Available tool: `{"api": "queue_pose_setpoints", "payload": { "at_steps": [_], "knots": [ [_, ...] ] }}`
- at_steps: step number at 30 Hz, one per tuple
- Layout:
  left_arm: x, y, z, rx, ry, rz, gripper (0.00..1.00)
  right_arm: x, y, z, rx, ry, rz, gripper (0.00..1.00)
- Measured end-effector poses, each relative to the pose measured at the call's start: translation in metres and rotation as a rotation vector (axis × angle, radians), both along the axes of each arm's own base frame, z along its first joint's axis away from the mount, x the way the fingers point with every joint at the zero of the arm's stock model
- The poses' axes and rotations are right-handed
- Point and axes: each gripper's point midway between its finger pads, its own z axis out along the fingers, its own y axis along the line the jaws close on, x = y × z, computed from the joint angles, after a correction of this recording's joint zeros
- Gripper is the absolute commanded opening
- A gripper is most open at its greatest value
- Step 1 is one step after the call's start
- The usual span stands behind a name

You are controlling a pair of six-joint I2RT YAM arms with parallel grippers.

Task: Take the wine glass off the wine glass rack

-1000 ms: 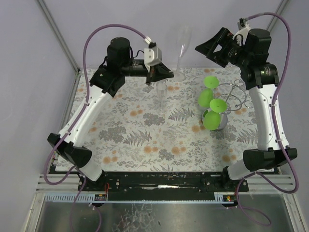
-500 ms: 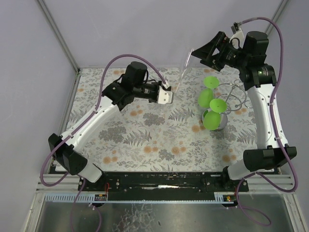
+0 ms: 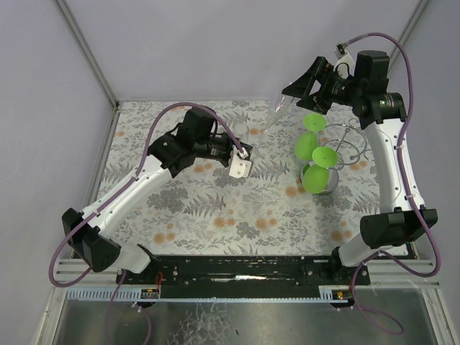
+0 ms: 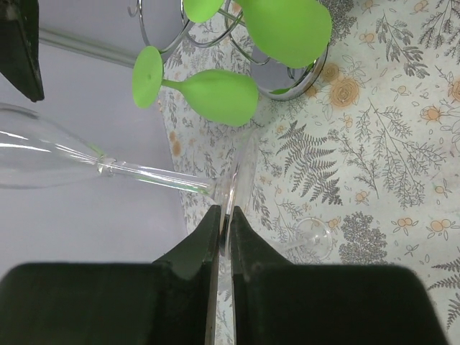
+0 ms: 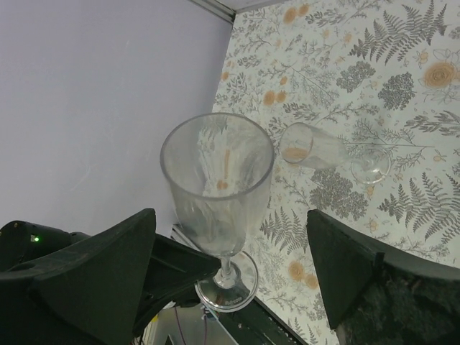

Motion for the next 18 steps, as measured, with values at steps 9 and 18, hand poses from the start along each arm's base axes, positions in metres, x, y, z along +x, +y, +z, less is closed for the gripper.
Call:
{"api": "queue_pose_setpoints", "payload": {
  "at_steps": [9,18],
  "knots": [
    [-0.005,-0.006,-0.002,0.012,-0.036,-0.031,0.00,-0.001,0.001,-0.002,0.000,0.007,0.013,0.87],
    [-0.010,-0.011,-0.002,0.018,-0.059,-0.052,0.00,-0.005,0.003,-0.003,0.001,0.012,0.035,0.60]
  ]
}}
